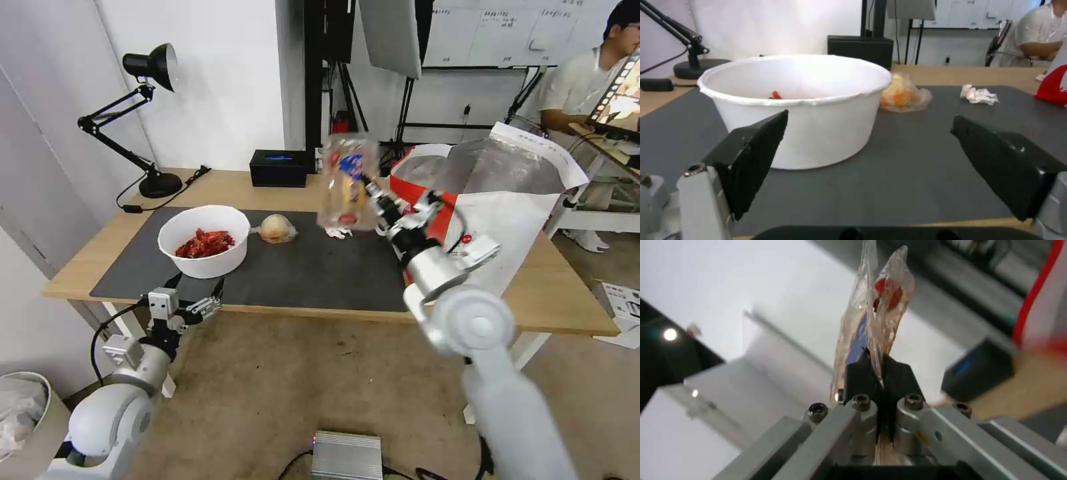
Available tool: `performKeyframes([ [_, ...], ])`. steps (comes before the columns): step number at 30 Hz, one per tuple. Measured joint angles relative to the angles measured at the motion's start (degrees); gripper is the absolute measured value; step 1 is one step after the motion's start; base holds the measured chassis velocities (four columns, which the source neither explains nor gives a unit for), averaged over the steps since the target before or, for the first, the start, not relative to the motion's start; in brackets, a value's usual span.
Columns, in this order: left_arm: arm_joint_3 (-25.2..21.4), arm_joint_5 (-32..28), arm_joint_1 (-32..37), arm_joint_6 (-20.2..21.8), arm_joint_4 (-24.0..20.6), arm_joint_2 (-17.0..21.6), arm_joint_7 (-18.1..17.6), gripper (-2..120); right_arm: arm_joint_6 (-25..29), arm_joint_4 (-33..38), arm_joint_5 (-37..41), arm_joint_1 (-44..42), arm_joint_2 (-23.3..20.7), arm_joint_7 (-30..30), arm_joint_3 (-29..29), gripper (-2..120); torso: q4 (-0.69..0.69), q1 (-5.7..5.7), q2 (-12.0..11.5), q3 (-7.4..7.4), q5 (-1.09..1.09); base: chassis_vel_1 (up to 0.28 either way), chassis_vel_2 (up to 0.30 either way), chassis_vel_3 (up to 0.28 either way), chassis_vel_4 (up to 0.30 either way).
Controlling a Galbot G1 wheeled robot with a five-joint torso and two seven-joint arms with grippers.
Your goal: Pick up the trash from the table and place it into the takeout bag.
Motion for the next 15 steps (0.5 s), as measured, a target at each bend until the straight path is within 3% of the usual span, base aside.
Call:
performKeyframes([
  [6, -0.68, 0.12, 0.85, -0.12, -0.35, -0.01, 0.13, 100, 1.23, 2.12, 8.29, -0.04, -6.72, 1.63, 10.41, 0, -0.01, 0.00, 0.00, 0.00, 0.01, 0.000, 0.000, 0.000, 0.000],
  [15, -1.12, 0.08, 1.55, -0.50, -0.11, -0.05, 0.88, 100, 2.71, 0.49, 16.78, 0.00, -16.04, 5.94, 18.36, 0, -0.01, 0.00, 0.00, 0.01, 0.00, 0.000, 0.000, 0.000, 0.000],
])
